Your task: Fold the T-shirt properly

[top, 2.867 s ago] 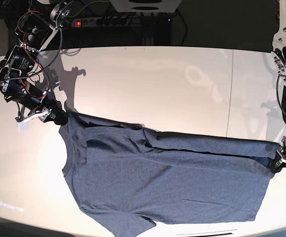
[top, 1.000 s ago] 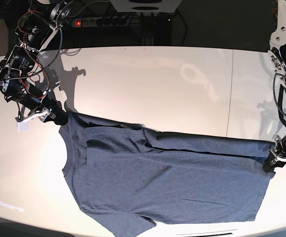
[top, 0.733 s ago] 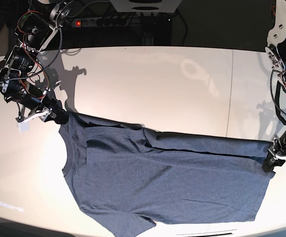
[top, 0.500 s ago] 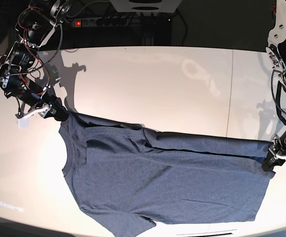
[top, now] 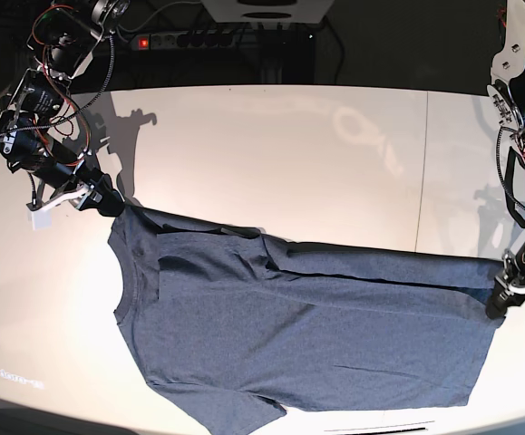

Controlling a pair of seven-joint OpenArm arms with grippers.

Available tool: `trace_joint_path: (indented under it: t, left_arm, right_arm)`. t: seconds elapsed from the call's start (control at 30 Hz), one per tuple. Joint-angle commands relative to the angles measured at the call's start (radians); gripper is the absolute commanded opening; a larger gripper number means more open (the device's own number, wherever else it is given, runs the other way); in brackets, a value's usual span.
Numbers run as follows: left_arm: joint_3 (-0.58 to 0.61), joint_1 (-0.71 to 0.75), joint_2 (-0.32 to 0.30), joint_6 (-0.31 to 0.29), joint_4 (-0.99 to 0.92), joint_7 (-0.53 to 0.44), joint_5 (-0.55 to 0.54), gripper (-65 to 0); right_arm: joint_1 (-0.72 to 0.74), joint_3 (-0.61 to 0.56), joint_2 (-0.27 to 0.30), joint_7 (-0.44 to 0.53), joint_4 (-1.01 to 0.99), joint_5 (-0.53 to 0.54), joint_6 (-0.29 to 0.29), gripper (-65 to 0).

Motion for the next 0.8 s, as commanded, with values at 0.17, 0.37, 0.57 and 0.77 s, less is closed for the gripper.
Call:
trace_joint_path:
  t: [0.17,0.37,0.57,0.77]
  left_arm:
    - [-0.002,-0.029,0.013,-0.039,0.016,-0.104,0.095,-40.5]
    - [-0.002,-0.035,0.013,-0.039,0.016,-0.024,0.092,-40.5]
    - [-0.003,-0.11,-0.038,-0.039,0.016,0.343,-0.022,-40.5]
    - [-0.004,-0.167,-0.052,-0.039,0.016,0.412,-0.039,-40.5]
  right_arm:
    - [-0.024,-0.001,0.004,-0.066,-0.01,-0.146,0.032,-42.7]
    - [-0.024,-0.001,0.004,-0.063,-0.01,-0.146,0.032,-42.7]
    - [-0.024,-0.001,0.004,-0.063,-0.01,-0.127,0.032,-42.7]
    - [-0.024,-0.001,0.004,-0.063,-0.01,-0.127,0.032,-42.7]
